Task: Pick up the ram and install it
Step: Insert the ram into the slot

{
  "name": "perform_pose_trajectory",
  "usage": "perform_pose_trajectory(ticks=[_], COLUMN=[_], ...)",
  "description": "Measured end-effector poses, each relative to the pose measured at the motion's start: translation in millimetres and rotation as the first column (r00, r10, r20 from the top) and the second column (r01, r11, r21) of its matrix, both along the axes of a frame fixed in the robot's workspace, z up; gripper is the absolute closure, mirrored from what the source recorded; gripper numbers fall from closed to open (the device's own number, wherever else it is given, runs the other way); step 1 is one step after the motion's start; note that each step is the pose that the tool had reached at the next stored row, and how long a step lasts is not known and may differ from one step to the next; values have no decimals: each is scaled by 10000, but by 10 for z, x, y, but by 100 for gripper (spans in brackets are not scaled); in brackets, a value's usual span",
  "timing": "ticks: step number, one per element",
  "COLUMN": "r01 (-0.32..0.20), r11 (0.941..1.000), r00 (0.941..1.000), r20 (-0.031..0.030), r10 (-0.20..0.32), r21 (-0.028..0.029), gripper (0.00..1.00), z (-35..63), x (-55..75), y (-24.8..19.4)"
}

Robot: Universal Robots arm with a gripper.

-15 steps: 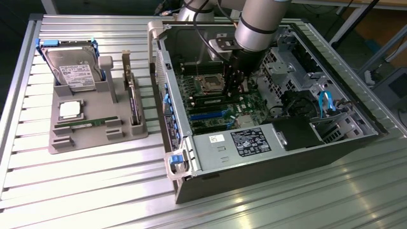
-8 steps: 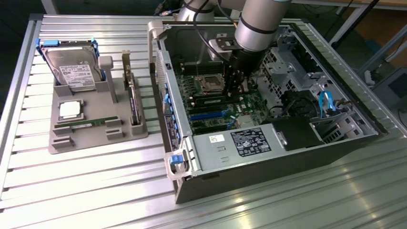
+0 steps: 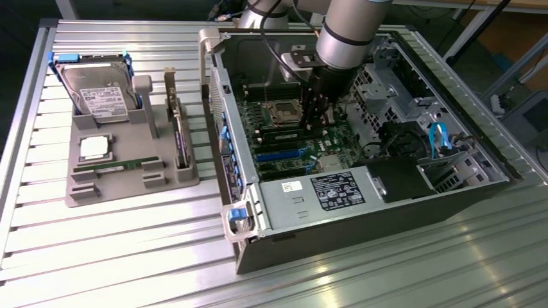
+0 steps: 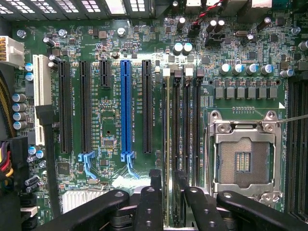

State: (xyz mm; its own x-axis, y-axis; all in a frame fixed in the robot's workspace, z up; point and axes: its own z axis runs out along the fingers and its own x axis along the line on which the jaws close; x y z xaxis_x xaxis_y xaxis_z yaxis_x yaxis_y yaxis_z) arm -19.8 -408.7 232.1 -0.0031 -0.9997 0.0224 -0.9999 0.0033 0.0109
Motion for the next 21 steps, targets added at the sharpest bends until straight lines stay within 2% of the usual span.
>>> perform_pose_trajectory(ticks=[3,12,15,21], r01=[0,0,0,0], r11=[10000,10000,10000,10000], r00=[10000,10000,10000,10000], r20=[-1,-1,-1,0], r10=[0,0,0,0], r21=[-2,-2,-2,-1], gripper=[75,75,75,75], z=[24,270,374,680], x=[0,0,0,0], y=[0,0,0,0])
